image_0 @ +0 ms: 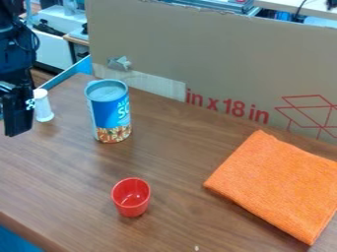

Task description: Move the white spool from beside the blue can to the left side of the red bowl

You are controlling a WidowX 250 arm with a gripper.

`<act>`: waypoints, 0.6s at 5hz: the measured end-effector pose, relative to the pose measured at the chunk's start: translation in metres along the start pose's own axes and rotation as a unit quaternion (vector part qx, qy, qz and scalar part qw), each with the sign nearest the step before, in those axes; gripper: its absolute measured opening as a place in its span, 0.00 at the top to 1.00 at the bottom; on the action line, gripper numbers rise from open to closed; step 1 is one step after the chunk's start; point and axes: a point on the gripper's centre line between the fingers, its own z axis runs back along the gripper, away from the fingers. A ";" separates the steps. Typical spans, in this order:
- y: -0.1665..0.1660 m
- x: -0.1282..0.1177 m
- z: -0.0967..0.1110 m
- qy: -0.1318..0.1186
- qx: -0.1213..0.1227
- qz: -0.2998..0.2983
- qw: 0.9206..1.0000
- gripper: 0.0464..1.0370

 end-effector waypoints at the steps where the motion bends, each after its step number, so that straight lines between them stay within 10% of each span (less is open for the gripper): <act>1: -0.001 0.001 -0.005 0.008 -0.005 -0.002 1.000 0.03; 3: 0.033 0.062 0.013 -0.029 0.003 -0.005 1.000 0.03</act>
